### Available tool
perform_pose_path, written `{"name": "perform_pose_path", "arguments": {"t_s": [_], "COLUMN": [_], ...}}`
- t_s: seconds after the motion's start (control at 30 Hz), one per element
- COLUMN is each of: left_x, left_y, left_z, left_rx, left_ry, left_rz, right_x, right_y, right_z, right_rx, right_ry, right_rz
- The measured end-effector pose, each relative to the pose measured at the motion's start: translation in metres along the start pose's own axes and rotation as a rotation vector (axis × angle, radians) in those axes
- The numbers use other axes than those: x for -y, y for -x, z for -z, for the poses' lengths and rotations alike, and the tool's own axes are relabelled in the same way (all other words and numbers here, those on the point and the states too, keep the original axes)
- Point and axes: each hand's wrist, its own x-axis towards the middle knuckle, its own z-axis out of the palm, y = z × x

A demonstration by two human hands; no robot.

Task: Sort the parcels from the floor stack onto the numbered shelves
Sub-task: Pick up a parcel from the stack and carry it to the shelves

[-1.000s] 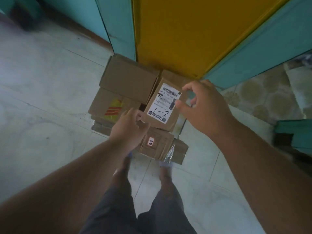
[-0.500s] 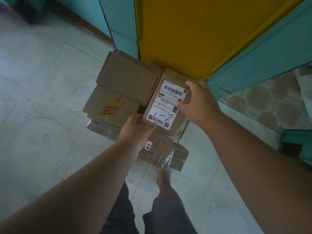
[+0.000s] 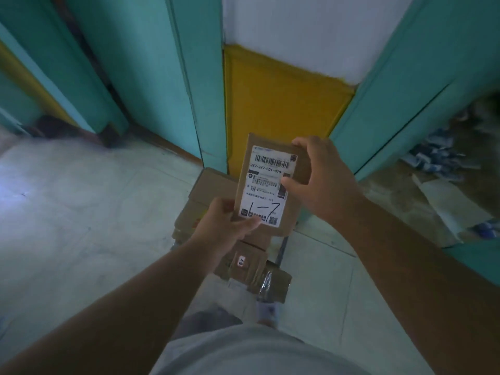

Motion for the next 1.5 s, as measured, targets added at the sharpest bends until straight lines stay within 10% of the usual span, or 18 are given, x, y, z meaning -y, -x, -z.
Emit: {"name": "perform_pose_path", "arguments": {"t_s": [0.57, 1.07, 1.5], "left_x": [0.010, 0.103, 0.105], "left_y": [0.117, 0.402, 0.478], "left_z": [-0.090, -0.432, -0.719], "left_rx": [0.703, 1.196, 1.332], "left_ry": [-0.201, -0.511, -0.558], "left_rz": [-0.138, -0.289, -0.348], "right_x": [0.012, -0.112, -0.317], "right_y": [0.263, 0.694, 0.835], "right_z": [0.077, 0.185, 0.281], "right_rx": [-0.388, -0.710, -0.894], "right_ry": [0.048, 0.061, 0.080], "right_rz": [-0.740, -1.298, -1.379]}}
